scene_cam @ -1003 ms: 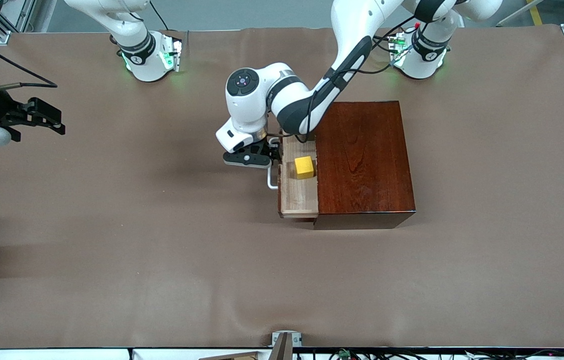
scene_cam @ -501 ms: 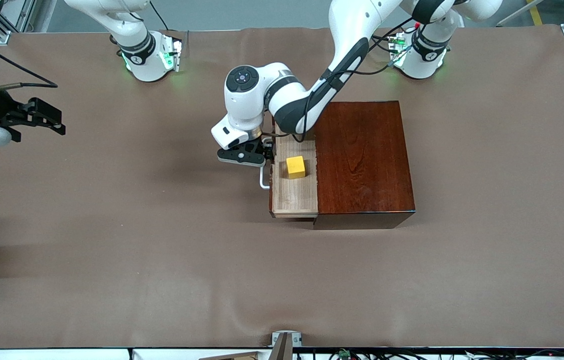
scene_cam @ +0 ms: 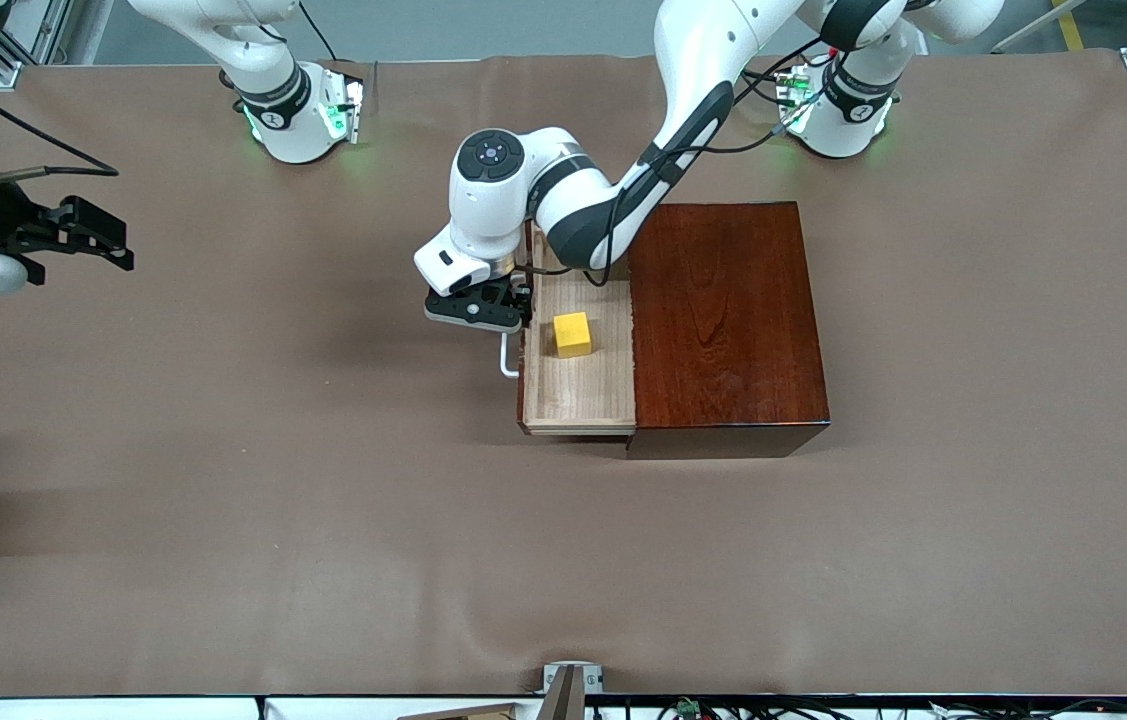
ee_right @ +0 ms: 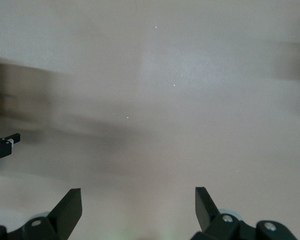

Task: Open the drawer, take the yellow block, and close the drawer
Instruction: 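Pull the drawer open by its handle with the left gripper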

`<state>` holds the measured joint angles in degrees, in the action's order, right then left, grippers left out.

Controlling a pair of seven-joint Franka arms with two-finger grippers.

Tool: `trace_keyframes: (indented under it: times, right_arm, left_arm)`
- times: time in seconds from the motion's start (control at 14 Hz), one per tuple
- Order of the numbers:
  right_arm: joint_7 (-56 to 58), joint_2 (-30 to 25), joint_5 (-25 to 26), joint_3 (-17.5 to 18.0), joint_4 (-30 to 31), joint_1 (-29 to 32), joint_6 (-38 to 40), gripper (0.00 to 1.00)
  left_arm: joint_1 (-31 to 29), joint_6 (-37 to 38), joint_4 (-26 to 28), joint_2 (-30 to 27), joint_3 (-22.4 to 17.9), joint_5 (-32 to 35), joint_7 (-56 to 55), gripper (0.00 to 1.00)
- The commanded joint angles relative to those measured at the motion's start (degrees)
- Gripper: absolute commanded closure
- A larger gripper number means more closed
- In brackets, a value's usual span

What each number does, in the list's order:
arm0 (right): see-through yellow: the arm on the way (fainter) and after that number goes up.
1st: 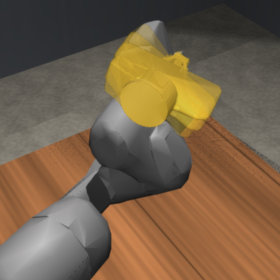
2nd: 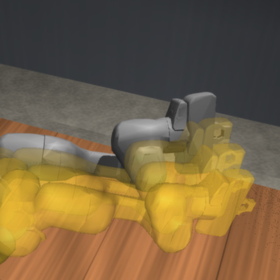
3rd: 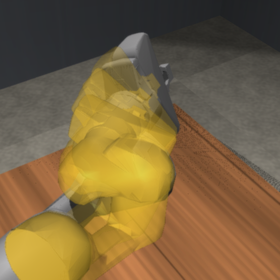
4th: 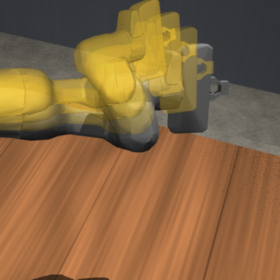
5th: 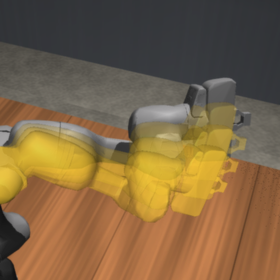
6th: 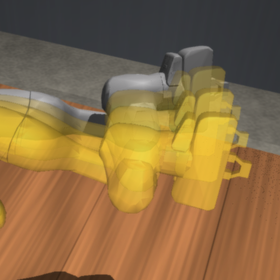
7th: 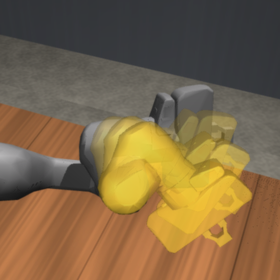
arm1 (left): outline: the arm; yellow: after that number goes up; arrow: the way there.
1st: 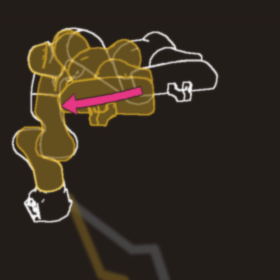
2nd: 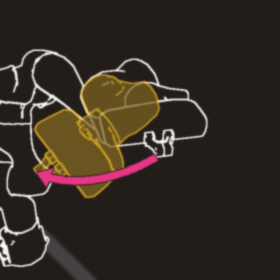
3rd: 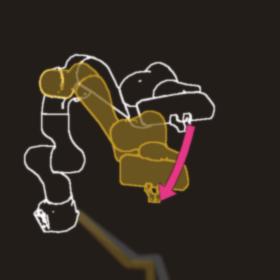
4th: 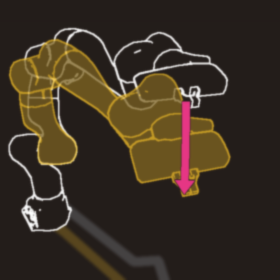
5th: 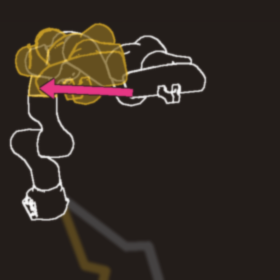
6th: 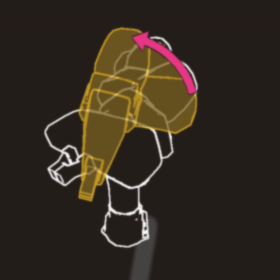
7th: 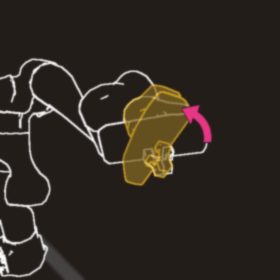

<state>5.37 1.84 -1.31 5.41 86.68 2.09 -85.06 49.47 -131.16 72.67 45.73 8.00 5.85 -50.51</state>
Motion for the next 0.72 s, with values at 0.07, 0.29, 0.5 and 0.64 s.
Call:
trace_keyframes:
  times: [0.07, 0.29, 0.5, 0.64]
  right_arm:
    - [0.4, 0.4, 0.6, -0.3, -0.3, -0.8, -0.2, 0.0]
    - [0.4, 0.4, 0.7, -0.3, -0.3, -0.8, -0.2, 0.0]
    - [0.4, 0.4, 0.7, -0.2, -0.3, -0.8, -0.2, 0.0]
    - [0.4, 0.4, 0.7, -0.3, -0.3, -0.9, -0.2, 0.0]
  left_arm:
    - [0.5, -4.4, -1.9, 1.1, 1.4, -2.2, -0.6, 0.0]
    - [0.4, -3.2, -2.2, 0.3, 1.2, -2.2, -0.8, 0.0]
    - [-0.5, 1.3, -2.2, -2.0, 0.8, -2.2, -0.8, 0.0]
    - [-1.1, 4.0, -2.2, -3.0, 0.7, -2.2, -0.8, 0.0]
